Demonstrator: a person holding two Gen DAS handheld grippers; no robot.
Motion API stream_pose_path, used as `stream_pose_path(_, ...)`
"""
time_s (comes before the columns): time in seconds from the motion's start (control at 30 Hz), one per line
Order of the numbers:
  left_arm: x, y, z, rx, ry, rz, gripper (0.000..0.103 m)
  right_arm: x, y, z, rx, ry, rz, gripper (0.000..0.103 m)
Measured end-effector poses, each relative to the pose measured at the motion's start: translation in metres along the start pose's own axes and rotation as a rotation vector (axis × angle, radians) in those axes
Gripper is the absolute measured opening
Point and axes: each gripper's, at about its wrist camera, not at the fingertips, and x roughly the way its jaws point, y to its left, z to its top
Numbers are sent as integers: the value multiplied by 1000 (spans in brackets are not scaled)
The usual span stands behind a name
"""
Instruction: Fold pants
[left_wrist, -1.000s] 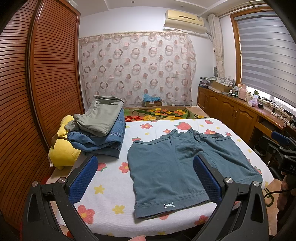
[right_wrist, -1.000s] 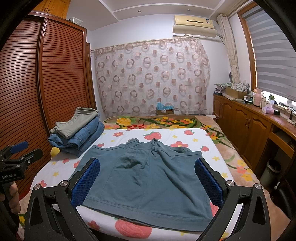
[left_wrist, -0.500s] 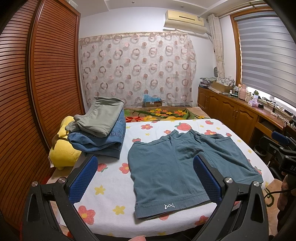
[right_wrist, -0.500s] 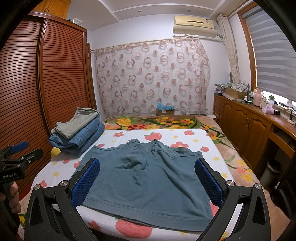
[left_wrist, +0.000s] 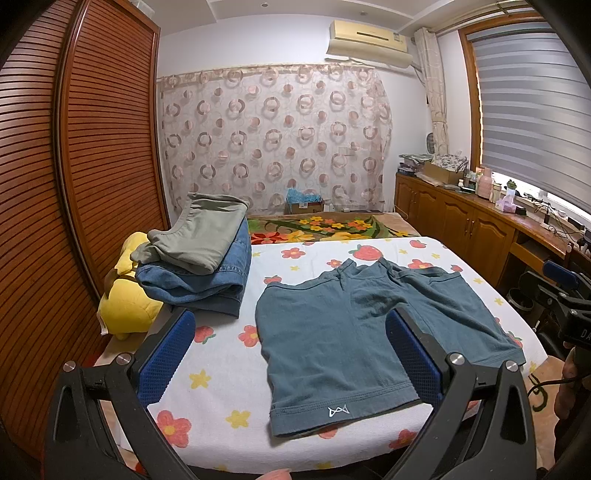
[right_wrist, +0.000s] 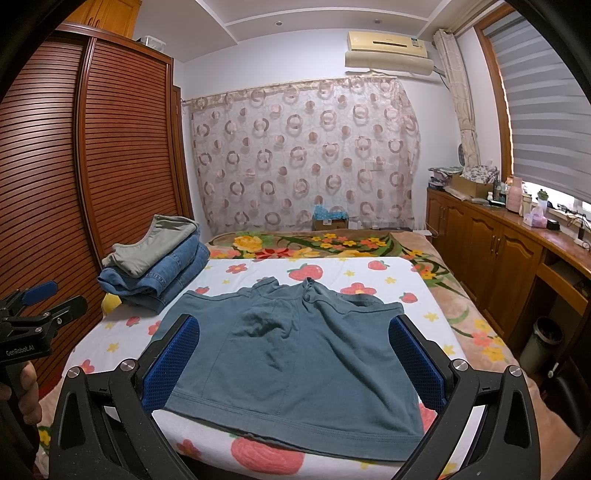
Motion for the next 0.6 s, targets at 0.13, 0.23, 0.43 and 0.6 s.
stream_pose_path(0.13, 0, 0, 0, 1, 0, 0, 103, 0, 0, 0, 0, 0, 0, 102)
stream_pose_path(0.23, -7, -4, 6, 0, 5, -3, 103, 1, 0, -1, -1, 2, 1, 102)
stream_pose_path(0.43, -2, -6, 4, -9, 42, -22, 103, 5, -3, -2, 1, 23, -5, 102)
stream_pose_path(0.6, 10, -5, -6, -13, 68, -39, 103, 10, -5, -2, 1, 43, -11, 102)
